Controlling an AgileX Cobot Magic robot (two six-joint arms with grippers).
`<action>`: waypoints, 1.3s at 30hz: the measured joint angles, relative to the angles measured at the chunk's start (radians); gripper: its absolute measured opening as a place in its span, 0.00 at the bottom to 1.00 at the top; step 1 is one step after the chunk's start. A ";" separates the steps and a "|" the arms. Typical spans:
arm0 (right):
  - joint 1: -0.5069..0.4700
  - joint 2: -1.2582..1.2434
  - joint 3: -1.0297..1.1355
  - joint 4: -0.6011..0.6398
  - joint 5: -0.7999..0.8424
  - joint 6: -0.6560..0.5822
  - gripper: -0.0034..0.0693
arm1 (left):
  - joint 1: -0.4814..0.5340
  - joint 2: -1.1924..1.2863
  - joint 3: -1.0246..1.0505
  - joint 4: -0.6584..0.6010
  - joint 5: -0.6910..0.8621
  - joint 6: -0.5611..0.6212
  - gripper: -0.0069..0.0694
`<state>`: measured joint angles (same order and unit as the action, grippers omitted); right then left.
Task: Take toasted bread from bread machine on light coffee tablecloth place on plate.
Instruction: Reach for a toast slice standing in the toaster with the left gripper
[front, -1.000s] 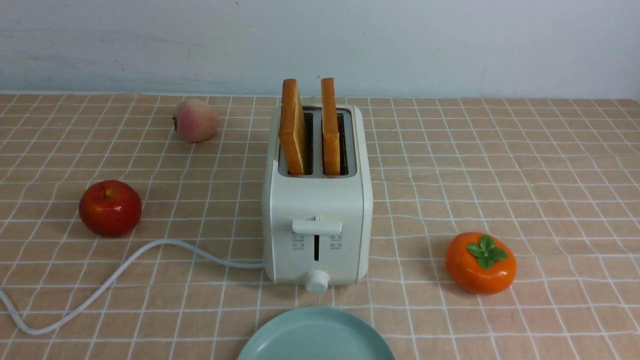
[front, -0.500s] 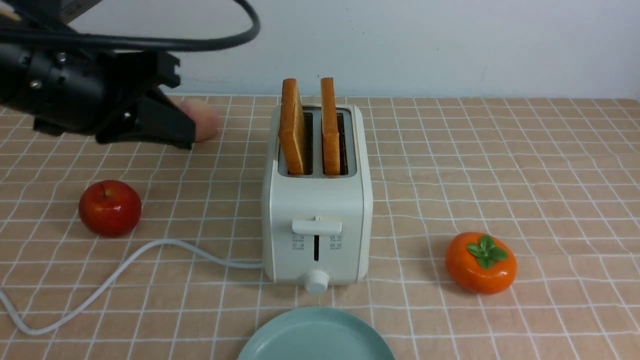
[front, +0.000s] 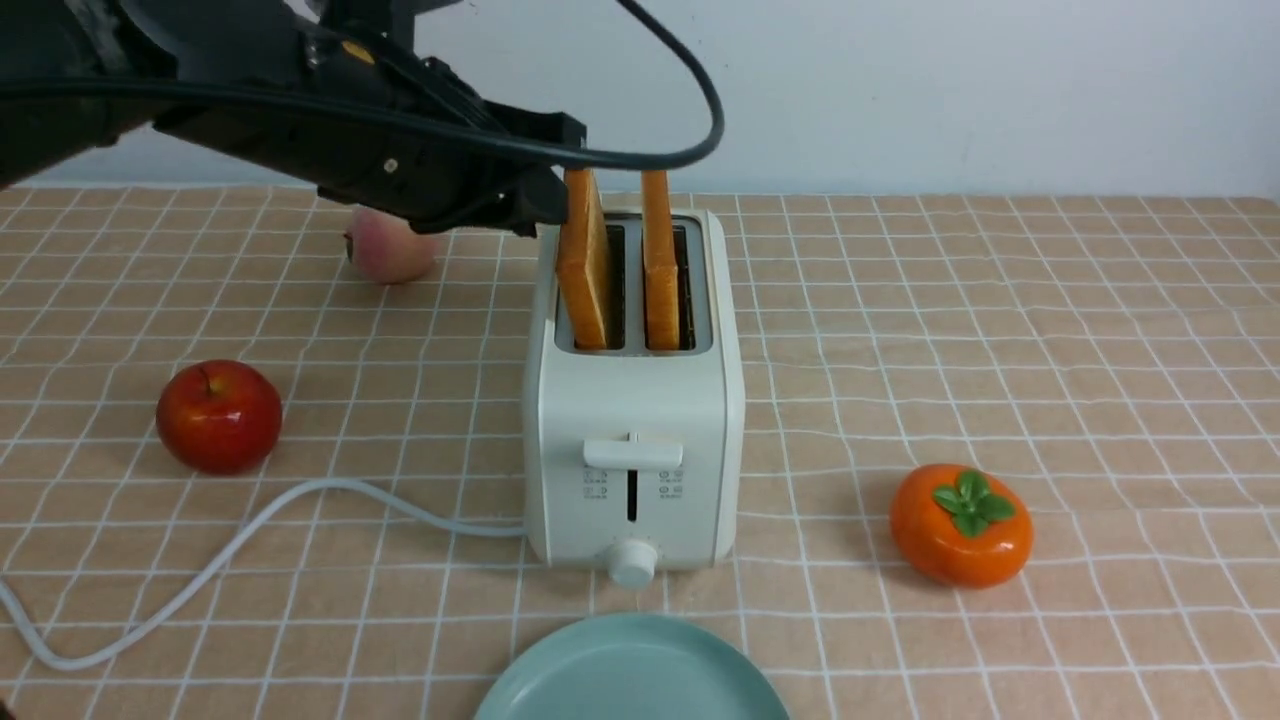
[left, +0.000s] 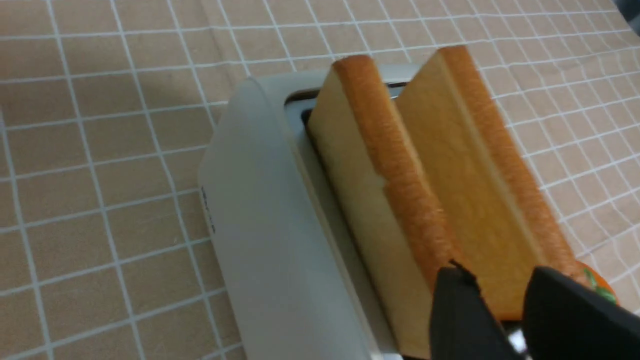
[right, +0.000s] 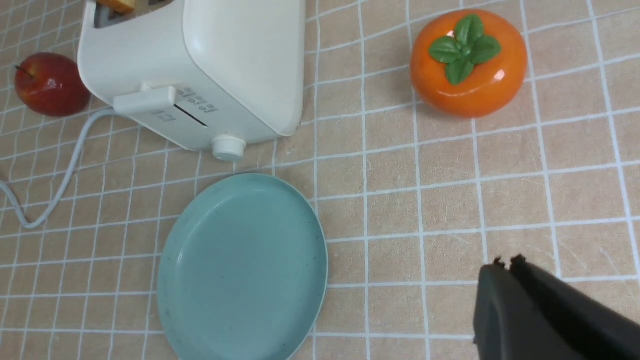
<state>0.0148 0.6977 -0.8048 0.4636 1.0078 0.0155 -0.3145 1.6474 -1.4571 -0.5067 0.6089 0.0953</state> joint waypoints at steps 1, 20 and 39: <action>0.000 0.000 0.000 0.000 -0.002 0.000 0.07 | 0.000 0.026 0.000 -0.014 -0.004 0.000 0.50; 0.000 0.000 0.000 0.000 -0.004 -0.028 0.09 | 0.000 0.053 -0.005 -0.122 -0.032 0.000 0.08; 0.000 0.000 0.000 0.016 -0.010 -0.047 0.12 | 0.000 0.040 -0.005 -0.118 -0.065 0.003 0.83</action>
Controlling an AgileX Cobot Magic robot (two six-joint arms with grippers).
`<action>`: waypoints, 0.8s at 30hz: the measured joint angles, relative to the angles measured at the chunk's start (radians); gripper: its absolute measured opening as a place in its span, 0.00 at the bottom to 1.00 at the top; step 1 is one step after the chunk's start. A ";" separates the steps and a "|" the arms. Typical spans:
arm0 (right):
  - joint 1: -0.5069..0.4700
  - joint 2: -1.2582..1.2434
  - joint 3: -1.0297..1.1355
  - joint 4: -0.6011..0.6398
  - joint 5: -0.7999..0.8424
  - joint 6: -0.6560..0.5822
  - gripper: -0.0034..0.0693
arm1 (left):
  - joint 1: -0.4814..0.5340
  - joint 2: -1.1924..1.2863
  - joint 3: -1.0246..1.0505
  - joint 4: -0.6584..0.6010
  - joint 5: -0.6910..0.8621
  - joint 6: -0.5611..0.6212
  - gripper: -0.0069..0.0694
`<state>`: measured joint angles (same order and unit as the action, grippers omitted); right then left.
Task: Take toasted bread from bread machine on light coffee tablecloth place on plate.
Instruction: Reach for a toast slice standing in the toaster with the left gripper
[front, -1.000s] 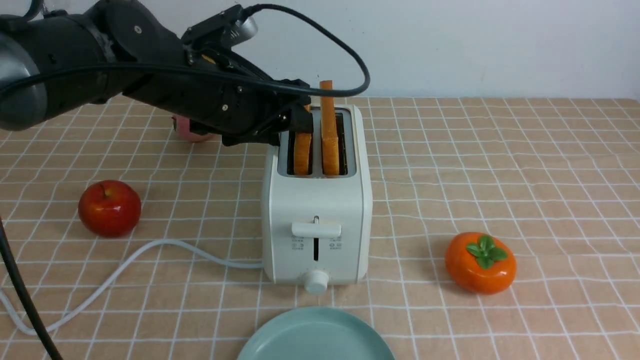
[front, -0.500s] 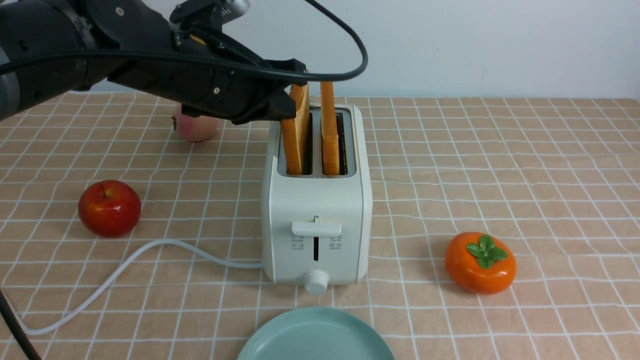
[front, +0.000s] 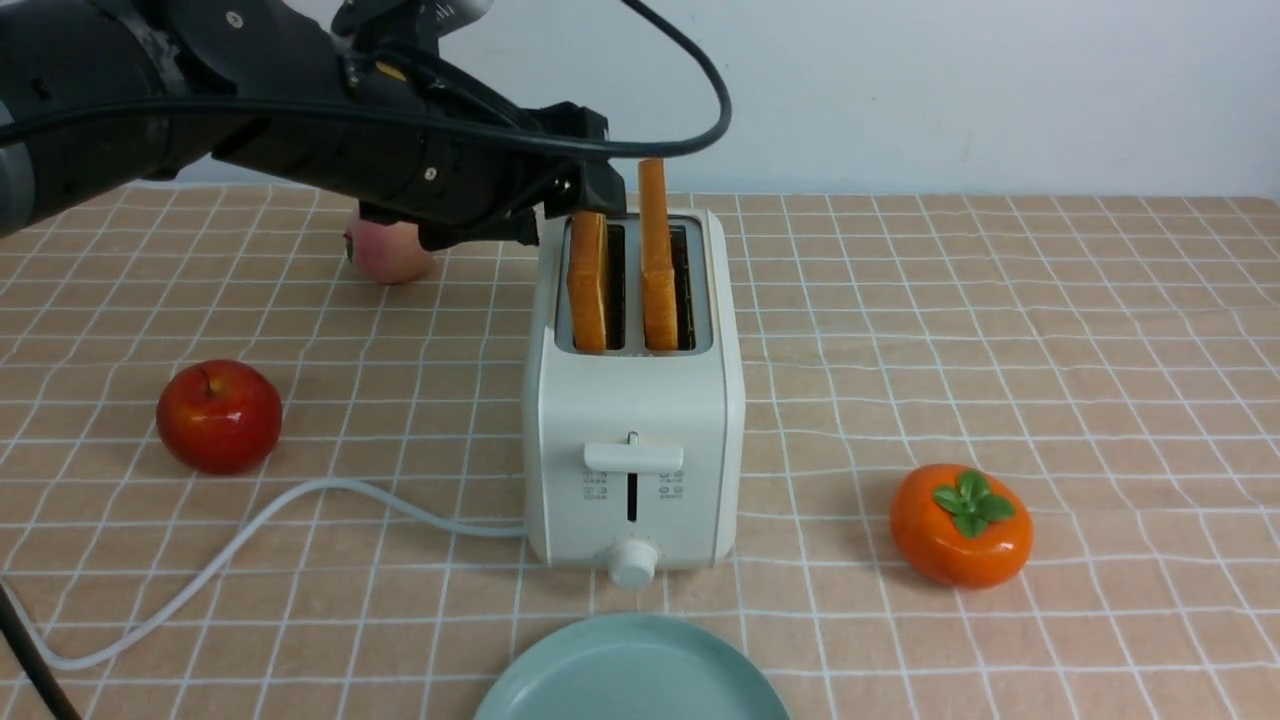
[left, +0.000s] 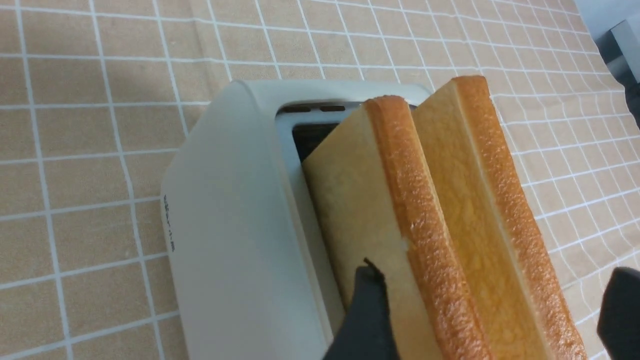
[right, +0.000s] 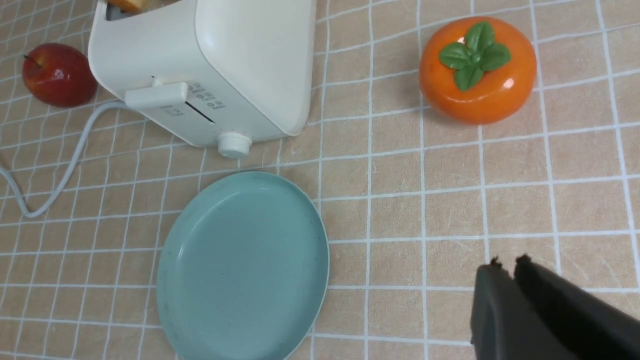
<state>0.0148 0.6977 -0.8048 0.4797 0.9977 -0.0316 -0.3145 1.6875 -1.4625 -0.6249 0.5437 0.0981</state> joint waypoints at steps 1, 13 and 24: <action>0.000 0.000 0.000 0.000 -0.005 0.000 0.12 | 0.000 0.000 0.000 0.000 0.000 0.001 0.84; 0.000 0.000 0.000 0.000 -0.012 -0.001 0.14 | 0.000 0.081 0.000 -0.009 0.056 0.019 0.40; 0.000 0.000 0.000 0.000 -0.009 -0.001 0.15 | 0.000 -0.218 0.005 0.059 0.158 0.020 0.17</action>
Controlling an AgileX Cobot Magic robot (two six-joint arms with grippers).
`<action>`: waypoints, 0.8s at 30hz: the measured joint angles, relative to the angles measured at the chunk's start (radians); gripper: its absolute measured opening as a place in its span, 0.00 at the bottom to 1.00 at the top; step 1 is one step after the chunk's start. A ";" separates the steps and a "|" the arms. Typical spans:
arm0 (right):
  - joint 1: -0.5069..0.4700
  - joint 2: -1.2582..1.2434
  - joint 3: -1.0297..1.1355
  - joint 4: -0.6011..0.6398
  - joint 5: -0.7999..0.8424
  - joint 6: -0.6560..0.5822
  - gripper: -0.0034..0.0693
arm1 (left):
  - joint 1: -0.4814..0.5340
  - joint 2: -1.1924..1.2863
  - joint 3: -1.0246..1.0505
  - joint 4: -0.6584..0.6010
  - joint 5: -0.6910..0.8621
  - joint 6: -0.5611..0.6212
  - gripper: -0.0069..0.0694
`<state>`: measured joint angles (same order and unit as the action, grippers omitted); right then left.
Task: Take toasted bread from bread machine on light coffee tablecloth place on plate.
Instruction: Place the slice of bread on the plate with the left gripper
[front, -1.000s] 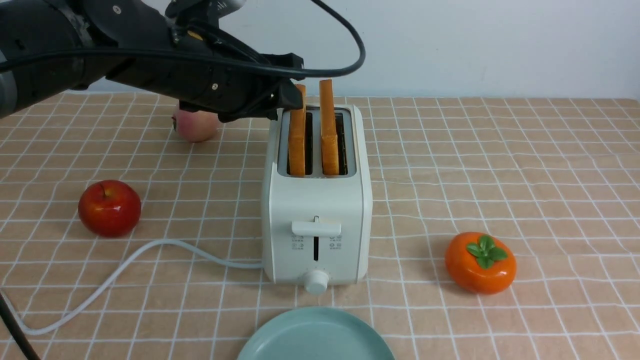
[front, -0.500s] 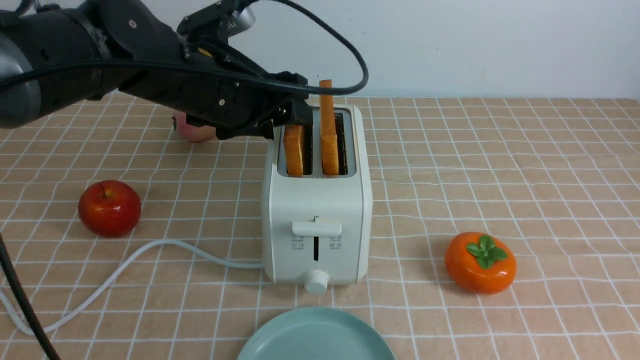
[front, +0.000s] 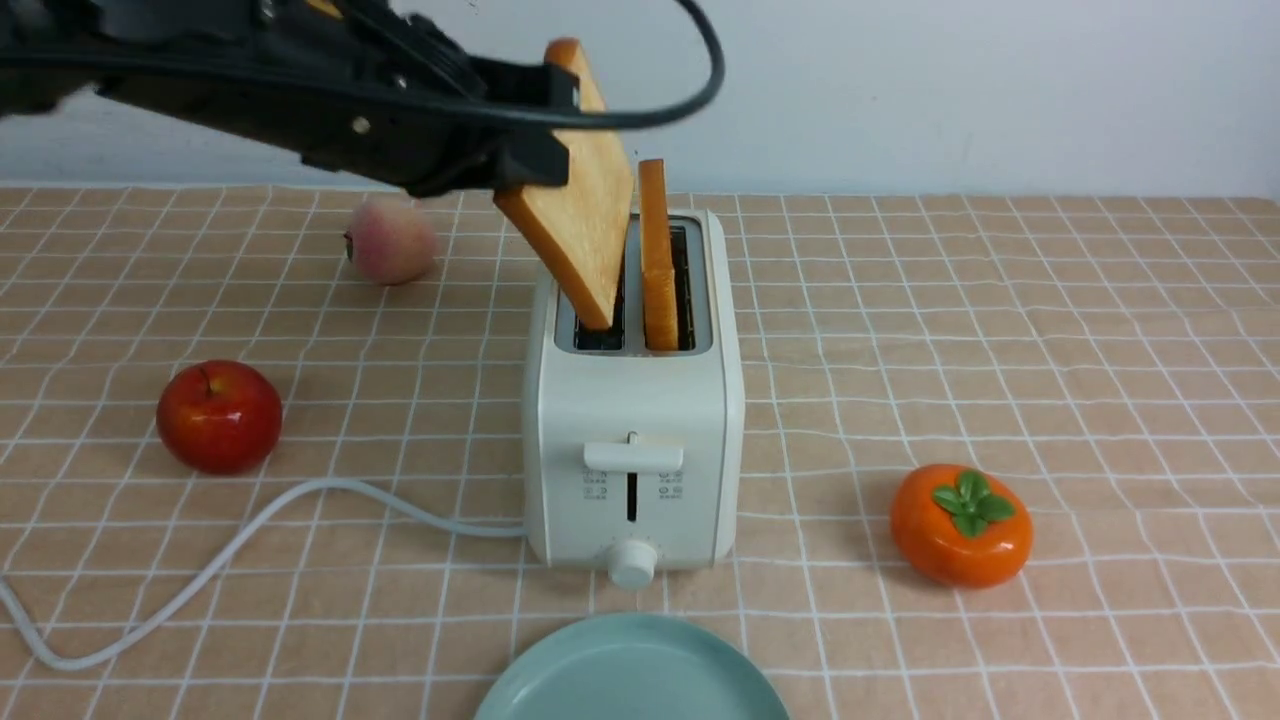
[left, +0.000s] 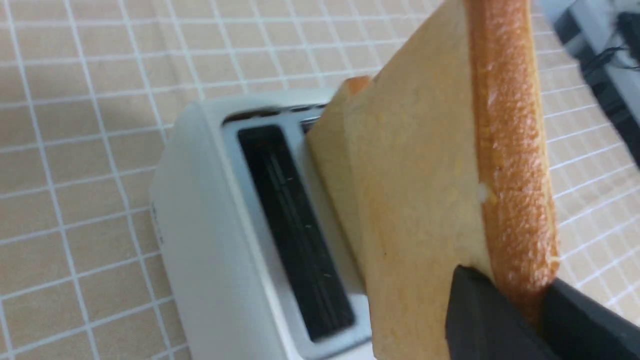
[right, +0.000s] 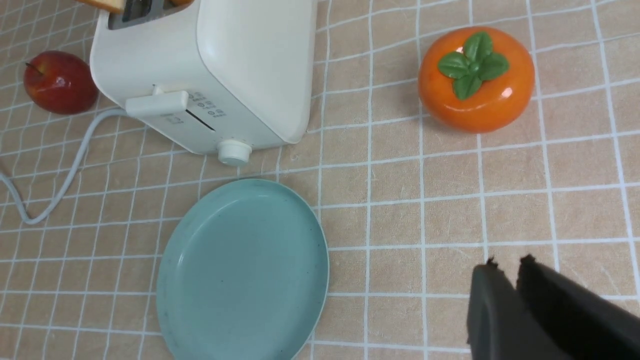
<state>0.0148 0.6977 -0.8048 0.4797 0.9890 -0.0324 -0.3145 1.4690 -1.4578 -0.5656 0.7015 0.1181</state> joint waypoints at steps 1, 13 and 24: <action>0.000 0.000 0.000 0.000 0.000 0.000 0.15 | 0.000 -0.041 0.000 0.000 0.036 0.000 0.17; 0.000 0.000 0.000 0.000 0.013 0.000 0.17 | -0.032 -0.260 0.426 -0.252 0.179 0.119 0.17; 0.000 0.000 0.000 0.003 0.019 0.000 0.19 | -0.209 -0.165 0.921 -0.960 -0.253 0.735 0.17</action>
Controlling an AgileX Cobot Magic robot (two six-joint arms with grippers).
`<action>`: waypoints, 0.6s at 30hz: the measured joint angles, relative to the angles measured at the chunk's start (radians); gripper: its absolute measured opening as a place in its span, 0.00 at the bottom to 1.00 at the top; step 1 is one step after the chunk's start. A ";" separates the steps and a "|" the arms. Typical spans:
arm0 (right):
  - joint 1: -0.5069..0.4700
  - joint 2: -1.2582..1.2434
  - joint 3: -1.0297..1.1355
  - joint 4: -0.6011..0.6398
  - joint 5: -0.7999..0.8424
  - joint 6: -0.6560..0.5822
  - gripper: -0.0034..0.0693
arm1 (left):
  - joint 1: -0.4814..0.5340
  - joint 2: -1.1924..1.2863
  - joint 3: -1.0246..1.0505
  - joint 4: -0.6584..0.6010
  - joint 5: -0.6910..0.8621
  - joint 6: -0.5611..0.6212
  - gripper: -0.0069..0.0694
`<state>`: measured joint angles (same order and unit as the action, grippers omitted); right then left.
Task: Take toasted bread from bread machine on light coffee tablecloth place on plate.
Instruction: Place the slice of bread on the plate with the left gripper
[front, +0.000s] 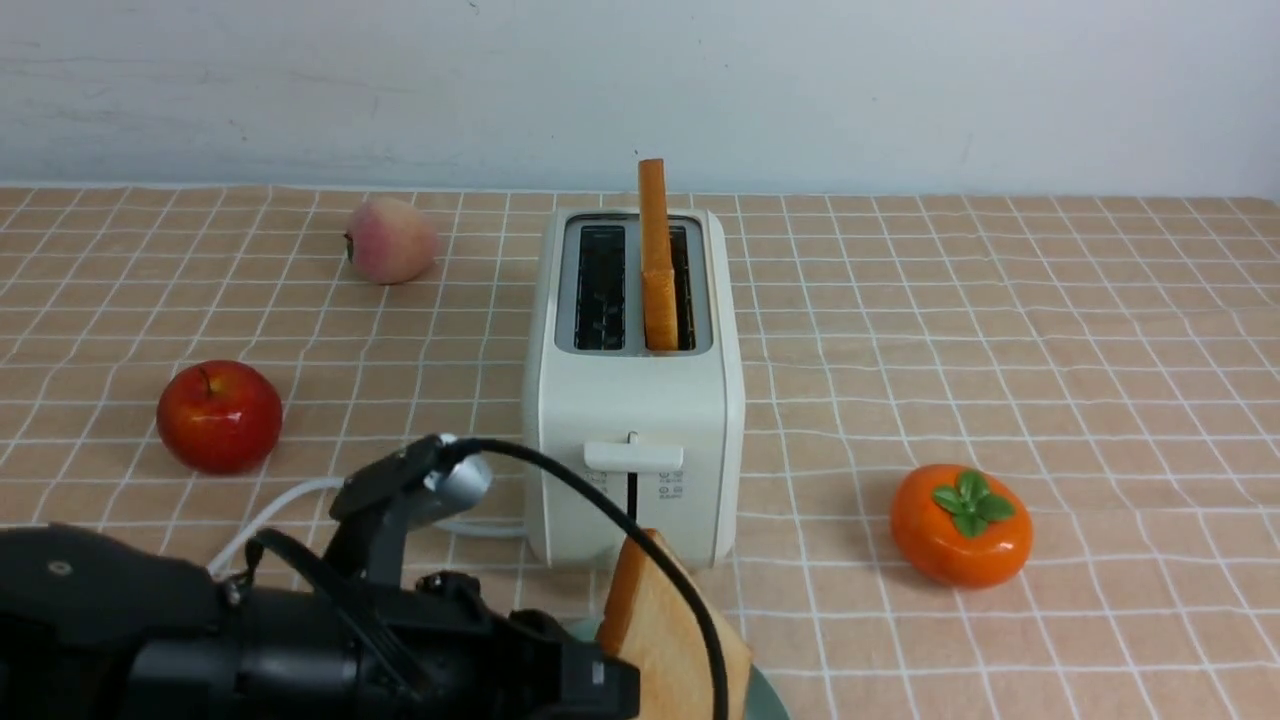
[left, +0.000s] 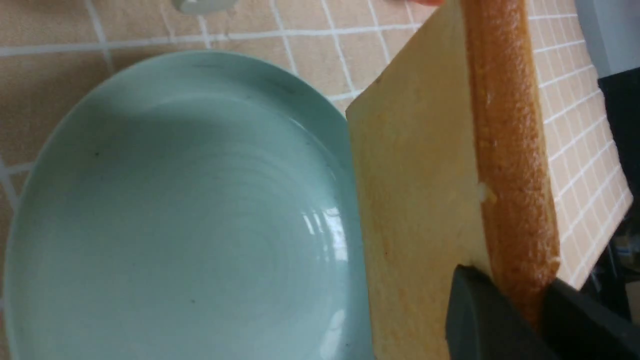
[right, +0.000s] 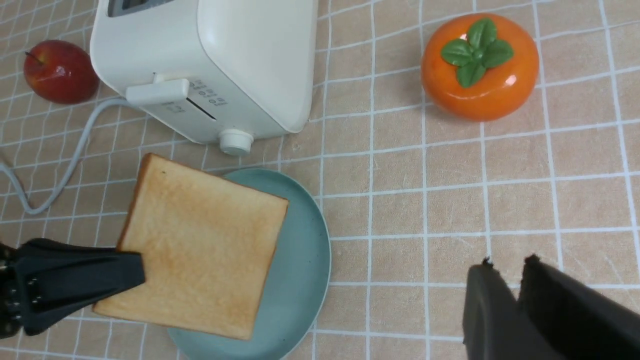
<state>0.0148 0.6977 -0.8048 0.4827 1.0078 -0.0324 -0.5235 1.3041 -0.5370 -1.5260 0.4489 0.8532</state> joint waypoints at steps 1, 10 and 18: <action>0.000 0.000 0.000 0.000 0.000 0.000 0.19 | -0.012 0.031 0.004 -0.048 -0.017 0.073 0.17; 0.000 0.000 0.000 0.000 -0.003 0.000 0.20 | -0.020 0.174 0.006 -0.153 -0.049 0.227 0.32; 0.000 0.042 -0.147 0.000 0.089 -0.130 0.21 | -0.020 0.115 0.006 0.090 -0.116 0.068 0.48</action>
<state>0.0148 0.7396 -0.9517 0.4827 1.0972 -0.1625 -0.5433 1.4192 -0.5309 -1.4359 0.3328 0.9209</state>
